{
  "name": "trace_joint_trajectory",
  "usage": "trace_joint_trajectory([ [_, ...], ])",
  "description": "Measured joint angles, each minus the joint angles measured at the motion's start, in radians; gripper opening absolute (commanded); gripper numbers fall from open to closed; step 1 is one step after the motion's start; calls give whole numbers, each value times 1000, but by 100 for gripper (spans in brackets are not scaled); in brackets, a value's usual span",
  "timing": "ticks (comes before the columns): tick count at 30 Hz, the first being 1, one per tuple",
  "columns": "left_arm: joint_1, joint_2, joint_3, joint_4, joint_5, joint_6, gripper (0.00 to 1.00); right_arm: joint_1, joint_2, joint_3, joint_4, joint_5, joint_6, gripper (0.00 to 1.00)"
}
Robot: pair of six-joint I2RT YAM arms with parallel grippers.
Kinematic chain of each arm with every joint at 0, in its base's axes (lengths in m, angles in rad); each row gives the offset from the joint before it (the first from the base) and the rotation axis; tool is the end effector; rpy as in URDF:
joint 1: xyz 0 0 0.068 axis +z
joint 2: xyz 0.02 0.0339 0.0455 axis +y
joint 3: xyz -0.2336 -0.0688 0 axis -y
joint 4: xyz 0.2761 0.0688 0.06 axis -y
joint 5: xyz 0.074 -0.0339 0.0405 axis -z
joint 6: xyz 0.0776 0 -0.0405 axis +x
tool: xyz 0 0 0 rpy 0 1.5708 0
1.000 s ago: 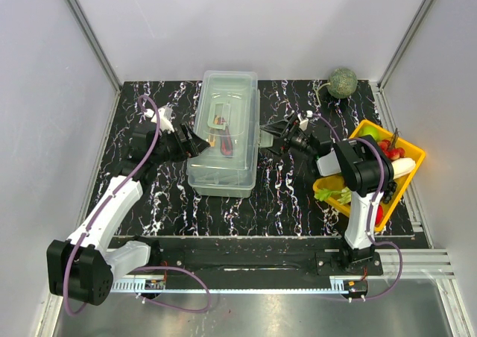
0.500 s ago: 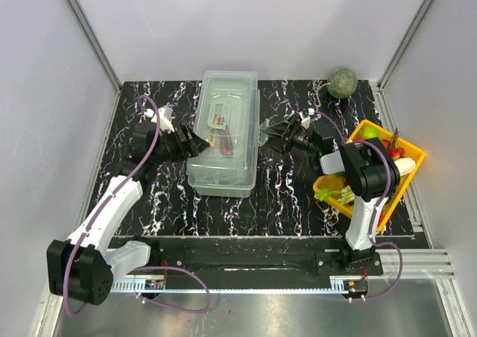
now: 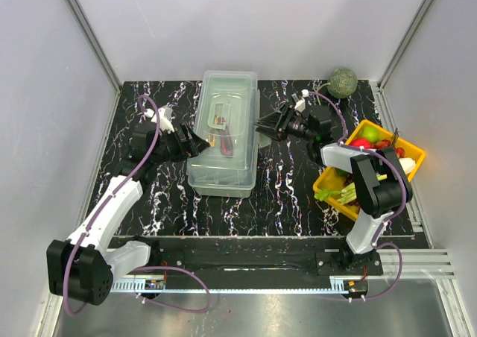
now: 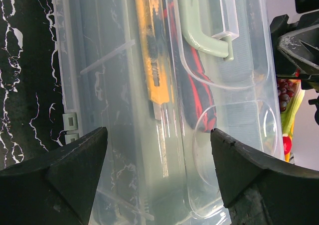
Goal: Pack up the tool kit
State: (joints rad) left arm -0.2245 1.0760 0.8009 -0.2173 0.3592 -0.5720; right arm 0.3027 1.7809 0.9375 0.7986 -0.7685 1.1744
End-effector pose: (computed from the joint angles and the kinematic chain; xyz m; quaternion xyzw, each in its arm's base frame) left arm 0.3062 -0.0979 0.2325 -0.0556 0.8475 -0.3372 0.4062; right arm 0.3913 0.1787 0.1698 0.0480 0.7168 0.6317 0.2914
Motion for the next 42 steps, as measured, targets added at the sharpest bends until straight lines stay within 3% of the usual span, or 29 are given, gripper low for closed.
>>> trace_joint_trajectory([
  [4,0,1,0,0,0,1,86,1,5,8,-48,7,-17,52],
  [11,0,2,1,0,0,3,86,0,-29,10,-119,52,-63,54],
  [14,0,3,2,0,1,3,86,0,-77,-6,-208,116,-113,60],
  [20,-1,4,2,0,1,3,86,-19,-160,-69,-305,242,-154,82],
  [23,-1,4,2,0,1,3,86,-37,-179,-117,-322,311,-169,86],
  [25,-1,4,2,0,1,3,86,-46,-179,-147,-326,341,-168,81],
  [30,-1,4,2,0,1,3,86,-72,-105,-204,-221,330,-92,52],
  [35,-2,4,2,0,0,3,86,-83,34,-220,-85,302,24,42],
  [42,-2,4,2,0,0,3,86,-90,89,-206,14,260,89,39],
])
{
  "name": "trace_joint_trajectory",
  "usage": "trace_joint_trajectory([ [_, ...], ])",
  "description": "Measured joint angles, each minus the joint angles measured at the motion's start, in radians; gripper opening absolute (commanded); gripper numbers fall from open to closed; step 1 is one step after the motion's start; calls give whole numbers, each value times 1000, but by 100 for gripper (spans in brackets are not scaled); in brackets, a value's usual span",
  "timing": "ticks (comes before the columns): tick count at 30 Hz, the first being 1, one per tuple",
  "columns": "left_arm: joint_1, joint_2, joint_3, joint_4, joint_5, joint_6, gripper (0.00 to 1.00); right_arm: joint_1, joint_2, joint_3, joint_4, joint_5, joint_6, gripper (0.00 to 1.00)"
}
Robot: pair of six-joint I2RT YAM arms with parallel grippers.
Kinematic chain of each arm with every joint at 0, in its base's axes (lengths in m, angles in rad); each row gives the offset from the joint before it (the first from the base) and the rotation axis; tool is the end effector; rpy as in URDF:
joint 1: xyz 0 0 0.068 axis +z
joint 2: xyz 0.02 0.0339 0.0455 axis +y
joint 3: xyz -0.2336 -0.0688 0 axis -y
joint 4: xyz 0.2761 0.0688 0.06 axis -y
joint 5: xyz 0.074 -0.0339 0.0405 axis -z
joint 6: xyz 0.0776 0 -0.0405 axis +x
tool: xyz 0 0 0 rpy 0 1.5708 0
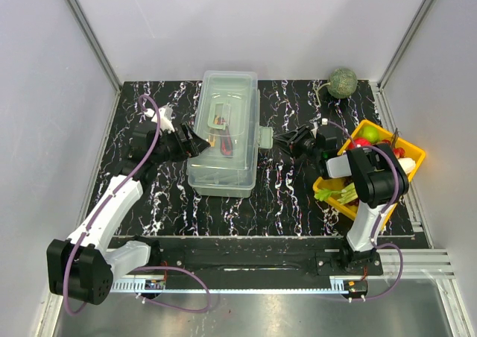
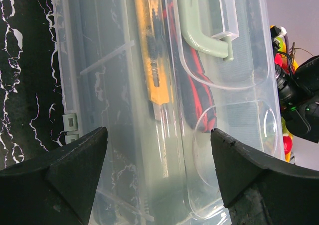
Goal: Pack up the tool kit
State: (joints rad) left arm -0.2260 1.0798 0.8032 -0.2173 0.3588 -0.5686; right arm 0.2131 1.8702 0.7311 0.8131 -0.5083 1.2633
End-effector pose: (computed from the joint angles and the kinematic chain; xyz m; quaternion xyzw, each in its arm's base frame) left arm 0.3067 -0.0985 0.2323 -0.0538 0.8480 -0.3365 0.4060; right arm 0.3764 0.1201 0.0656 0.2674 0.7539 0.5308 0.2799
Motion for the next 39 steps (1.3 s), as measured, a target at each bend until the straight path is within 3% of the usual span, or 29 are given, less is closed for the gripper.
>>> trace_joint_trajectory([
  [3,0,0,0,0,0,0,86,-2,8,0,24,-9,12,42],
  [9,0,0,0,0,0,0,86,-2,16,0,86,-36,27,77],
  [12,0,0,0,0,0,0,86,-1,26,2,149,-71,32,84],
  [22,0,0,0,0,0,0,86,13,146,80,349,-206,103,90],
  [29,0,0,2,-5,-1,3,86,53,169,130,371,-239,109,91],
  [39,-2,2,7,-10,-3,4,86,56,179,132,373,-237,180,74],
])
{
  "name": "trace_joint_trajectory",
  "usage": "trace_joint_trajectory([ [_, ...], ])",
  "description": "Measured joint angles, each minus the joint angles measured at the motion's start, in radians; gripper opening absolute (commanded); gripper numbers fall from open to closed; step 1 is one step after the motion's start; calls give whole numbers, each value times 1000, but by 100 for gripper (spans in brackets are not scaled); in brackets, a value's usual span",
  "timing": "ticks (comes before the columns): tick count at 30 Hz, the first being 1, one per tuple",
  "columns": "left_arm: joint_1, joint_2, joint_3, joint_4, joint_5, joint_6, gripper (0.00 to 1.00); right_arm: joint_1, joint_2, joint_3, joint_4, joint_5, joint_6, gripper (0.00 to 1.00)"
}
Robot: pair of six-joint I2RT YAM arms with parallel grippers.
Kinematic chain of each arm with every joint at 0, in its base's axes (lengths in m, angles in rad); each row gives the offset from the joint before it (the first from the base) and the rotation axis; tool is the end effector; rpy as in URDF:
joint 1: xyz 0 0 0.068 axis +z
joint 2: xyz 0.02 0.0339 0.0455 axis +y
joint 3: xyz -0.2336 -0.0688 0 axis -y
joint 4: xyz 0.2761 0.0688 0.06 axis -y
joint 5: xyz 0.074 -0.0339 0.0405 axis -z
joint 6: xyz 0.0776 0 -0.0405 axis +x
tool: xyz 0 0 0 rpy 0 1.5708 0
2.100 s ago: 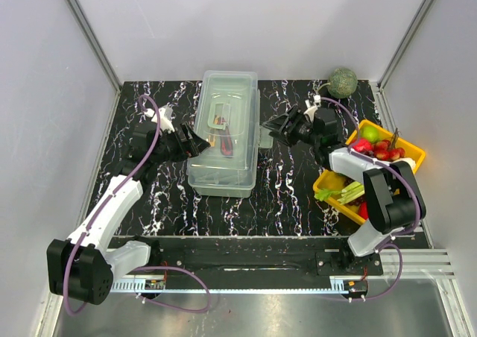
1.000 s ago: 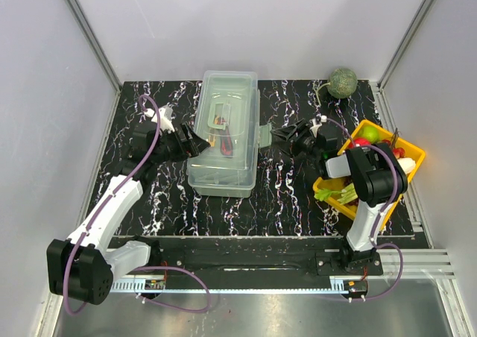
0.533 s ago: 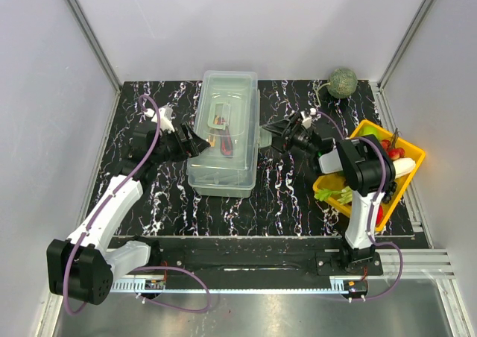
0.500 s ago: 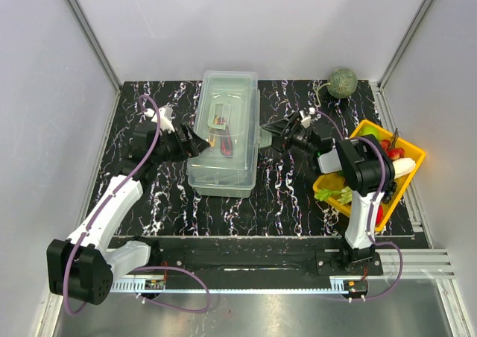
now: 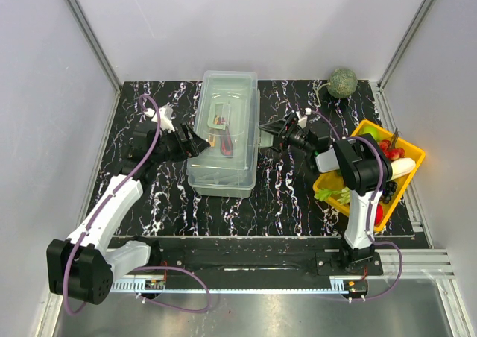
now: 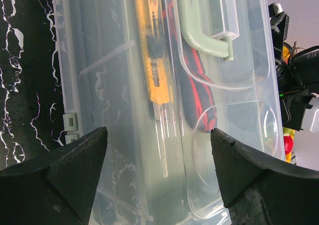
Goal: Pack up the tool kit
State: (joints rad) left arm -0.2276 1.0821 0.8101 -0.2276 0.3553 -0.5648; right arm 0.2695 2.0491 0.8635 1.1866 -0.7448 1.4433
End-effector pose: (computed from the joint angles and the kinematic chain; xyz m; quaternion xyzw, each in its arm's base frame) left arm 0.3068 -0.0988 0.2331 -0.0531 0.8496 -0.3341 0.4048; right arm 0.3888 0.1620 0.0877 0.1502 0.6907 0.6663 0.2375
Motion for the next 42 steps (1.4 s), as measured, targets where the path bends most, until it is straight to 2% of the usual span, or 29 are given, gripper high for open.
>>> trace_joint_trajectory([
  [7,0,0,0,0,0,2,86,6,-31,2,-104,5,-33,71],
  [12,0,0,0,0,0,3,86,15,-117,29,-331,42,-145,68],
  [16,0,0,0,0,0,3,86,25,-198,87,-591,87,-272,65],
  [20,0,0,0,0,-2,3,86,34,-222,156,-775,126,-361,57],
  [26,0,0,0,0,-2,3,86,48,-222,200,-892,165,-423,51],
  [36,-1,0,0,1,-2,4,86,74,-252,255,-1049,251,-505,49],
  [40,-2,0,0,1,-3,4,86,85,-261,287,-1119,283,-541,51],
  [42,-2,0,0,1,-3,4,86,87,-262,294,-1133,289,-550,57],
])
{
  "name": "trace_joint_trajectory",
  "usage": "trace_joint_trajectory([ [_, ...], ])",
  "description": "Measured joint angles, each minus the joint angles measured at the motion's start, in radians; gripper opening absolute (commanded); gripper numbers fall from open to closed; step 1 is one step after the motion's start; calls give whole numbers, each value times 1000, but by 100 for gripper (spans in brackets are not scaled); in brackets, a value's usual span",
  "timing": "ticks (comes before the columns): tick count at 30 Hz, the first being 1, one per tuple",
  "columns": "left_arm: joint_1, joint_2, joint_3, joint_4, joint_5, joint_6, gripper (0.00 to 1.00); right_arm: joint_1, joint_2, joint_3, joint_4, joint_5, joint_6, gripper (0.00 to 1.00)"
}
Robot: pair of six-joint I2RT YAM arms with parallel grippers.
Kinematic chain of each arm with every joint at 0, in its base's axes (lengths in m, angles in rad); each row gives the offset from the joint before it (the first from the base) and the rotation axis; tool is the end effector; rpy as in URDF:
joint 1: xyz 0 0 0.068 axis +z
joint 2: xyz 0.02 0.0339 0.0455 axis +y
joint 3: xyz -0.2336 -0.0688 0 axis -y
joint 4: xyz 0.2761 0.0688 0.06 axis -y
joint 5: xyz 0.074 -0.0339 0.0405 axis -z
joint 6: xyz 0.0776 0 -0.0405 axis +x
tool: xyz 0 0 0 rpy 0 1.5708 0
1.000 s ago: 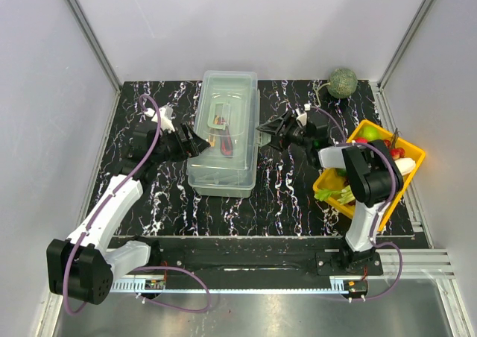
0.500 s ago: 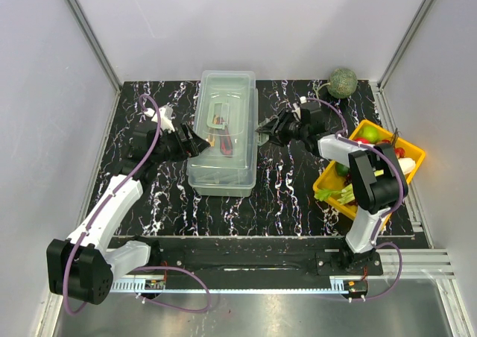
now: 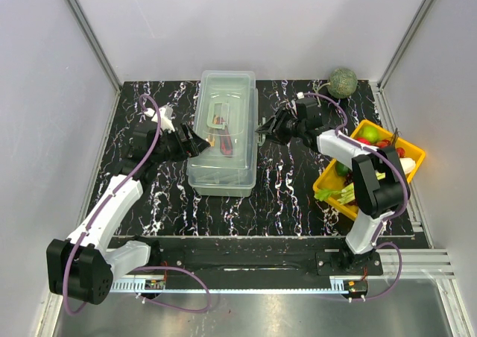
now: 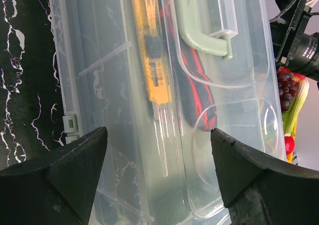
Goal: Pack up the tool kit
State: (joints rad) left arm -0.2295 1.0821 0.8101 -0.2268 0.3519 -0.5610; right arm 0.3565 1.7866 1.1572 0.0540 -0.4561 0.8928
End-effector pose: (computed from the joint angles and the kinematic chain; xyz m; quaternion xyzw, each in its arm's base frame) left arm 0.3068 -0.0992 0.2331 -0.0515 0.8496 -0.3325 0.4061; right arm 0.4089 0.1888 0.1495 0.1227 0.8539 0.4331 0.2611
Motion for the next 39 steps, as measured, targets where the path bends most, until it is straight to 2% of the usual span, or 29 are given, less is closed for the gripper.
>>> trace_joint_trajectory([
  [4,0,0,0,0,-1,0,86,1,-8,0,-15,13,-12,65],
  [15,-3,0,0,1,-8,0,86,6,-57,0,20,10,4,58],
  [20,-4,0,0,2,-10,0,86,6,-53,0,40,-1,20,58],
  [25,-4,0,0,3,-13,1,86,6,-43,0,54,4,26,84],
  [27,-4,0,0,4,-19,2,86,5,-35,-11,85,12,27,89],
  [30,-4,0,0,5,-25,3,86,6,-20,-40,151,7,39,92],
  [35,-4,0,0,4,-31,3,86,5,36,-66,280,-10,58,90],
  [39,-4,5,0,2,-37,3,86,5,76,-115,457,-33,107,91],
])
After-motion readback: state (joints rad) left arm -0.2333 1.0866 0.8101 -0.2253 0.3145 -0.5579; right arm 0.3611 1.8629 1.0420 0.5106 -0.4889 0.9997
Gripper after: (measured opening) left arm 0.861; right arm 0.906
